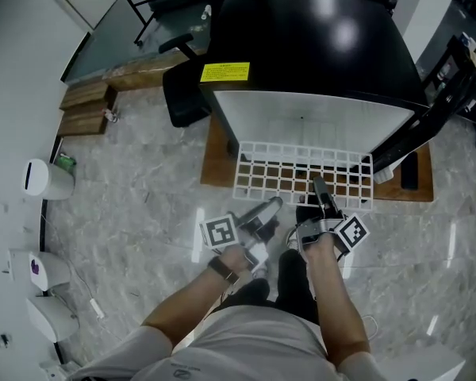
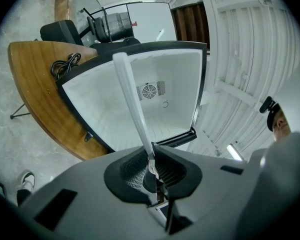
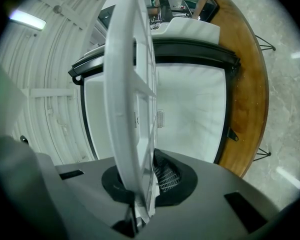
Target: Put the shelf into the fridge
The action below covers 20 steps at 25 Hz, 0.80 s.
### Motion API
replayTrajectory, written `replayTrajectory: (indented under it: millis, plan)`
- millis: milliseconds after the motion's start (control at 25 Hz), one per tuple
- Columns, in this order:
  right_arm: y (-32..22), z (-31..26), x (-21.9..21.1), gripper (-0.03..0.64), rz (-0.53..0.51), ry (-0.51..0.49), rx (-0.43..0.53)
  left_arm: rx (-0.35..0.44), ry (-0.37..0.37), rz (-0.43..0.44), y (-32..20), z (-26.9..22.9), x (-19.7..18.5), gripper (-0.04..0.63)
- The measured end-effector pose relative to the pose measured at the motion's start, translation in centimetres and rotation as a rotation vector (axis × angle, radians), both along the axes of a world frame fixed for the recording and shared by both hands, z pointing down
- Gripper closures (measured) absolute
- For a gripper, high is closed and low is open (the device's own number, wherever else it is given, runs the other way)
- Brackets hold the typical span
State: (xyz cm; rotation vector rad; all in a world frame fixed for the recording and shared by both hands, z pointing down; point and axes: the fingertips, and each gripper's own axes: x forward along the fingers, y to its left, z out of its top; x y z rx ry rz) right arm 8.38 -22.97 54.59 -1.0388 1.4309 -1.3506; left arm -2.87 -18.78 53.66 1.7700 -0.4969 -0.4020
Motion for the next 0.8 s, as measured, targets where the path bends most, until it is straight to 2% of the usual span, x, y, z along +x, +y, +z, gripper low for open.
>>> replayTrajectory:
  millis: [240,480,800]
  plan:
    - [-0.8,0.9,0.0,0.571,-0.002,0.008,-0.008,0.017,-0.024,0.01,-0.9,0.8,-0.1,0.551]
    - [-2.9,1.8,0.0,0.571,-0.002,0.019,-0.006,-0.057,0.043,-0.001,-2.7,1.9,0.1,0.551]
    - [-4.6,2.9,-0.5,0.571,-0.027,0.024,0.011,-0.054,0.035,-0.002,-4.0,3.1,-0.3,0.551]
